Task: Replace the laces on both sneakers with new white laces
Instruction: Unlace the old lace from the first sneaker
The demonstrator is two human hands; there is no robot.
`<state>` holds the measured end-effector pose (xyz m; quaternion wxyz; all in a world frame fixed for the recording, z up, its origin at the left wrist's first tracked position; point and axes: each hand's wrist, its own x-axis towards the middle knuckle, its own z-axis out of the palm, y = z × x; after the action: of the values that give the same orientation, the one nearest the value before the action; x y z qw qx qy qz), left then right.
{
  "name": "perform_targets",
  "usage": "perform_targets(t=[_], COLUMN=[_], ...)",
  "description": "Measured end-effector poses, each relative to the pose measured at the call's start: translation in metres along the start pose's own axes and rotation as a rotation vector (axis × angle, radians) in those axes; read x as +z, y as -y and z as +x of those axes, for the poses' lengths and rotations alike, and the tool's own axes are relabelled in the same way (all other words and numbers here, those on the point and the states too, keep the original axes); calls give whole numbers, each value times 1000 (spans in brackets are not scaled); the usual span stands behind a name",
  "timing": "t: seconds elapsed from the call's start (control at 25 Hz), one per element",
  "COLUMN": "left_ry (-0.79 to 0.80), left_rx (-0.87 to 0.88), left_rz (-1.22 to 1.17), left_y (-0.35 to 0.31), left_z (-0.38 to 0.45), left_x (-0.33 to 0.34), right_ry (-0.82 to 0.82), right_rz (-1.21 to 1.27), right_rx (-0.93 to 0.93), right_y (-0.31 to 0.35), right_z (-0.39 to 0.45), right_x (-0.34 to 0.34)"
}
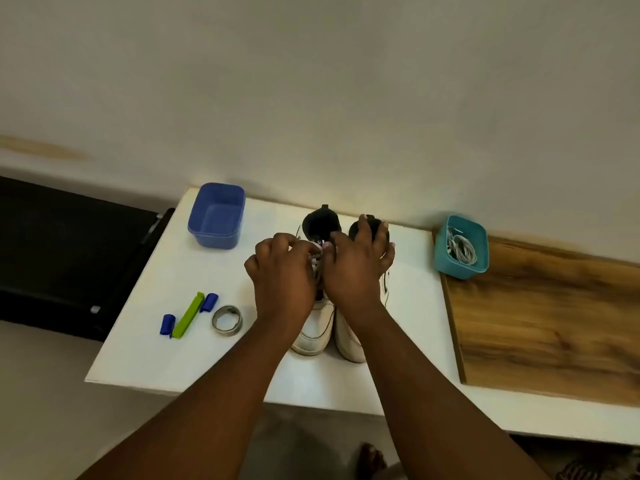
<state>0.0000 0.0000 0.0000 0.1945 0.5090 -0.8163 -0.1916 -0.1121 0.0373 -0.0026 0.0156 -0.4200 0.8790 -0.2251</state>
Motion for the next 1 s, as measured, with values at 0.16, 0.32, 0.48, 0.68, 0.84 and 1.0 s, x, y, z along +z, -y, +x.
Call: perform_targets(t=[0.16,0.32,0.48,0.68,0.84,1.0], left_ry=[-18,-87,-59,-31,41,140], left_rx=[-18,92,138,134,67,-174], left_rz=[-6,-74,-65,-56,-233,-935], left_y=[17,18,14,18,9,-5], left_z=[3,10,11,10,13,23], left_x=[17,20,24,24,24,-3], right_ry=[29,-163,-558,-625,-43,372], right_rz=[156,545,969,1051,678,222], right_rx=[75,127,100,46,20,-145], right_y=[1,-8,0,-1,-10,-20], right_z=[8,16,16,21,8,-3], right_x=[4,-21,-89,-114,-73,-39])
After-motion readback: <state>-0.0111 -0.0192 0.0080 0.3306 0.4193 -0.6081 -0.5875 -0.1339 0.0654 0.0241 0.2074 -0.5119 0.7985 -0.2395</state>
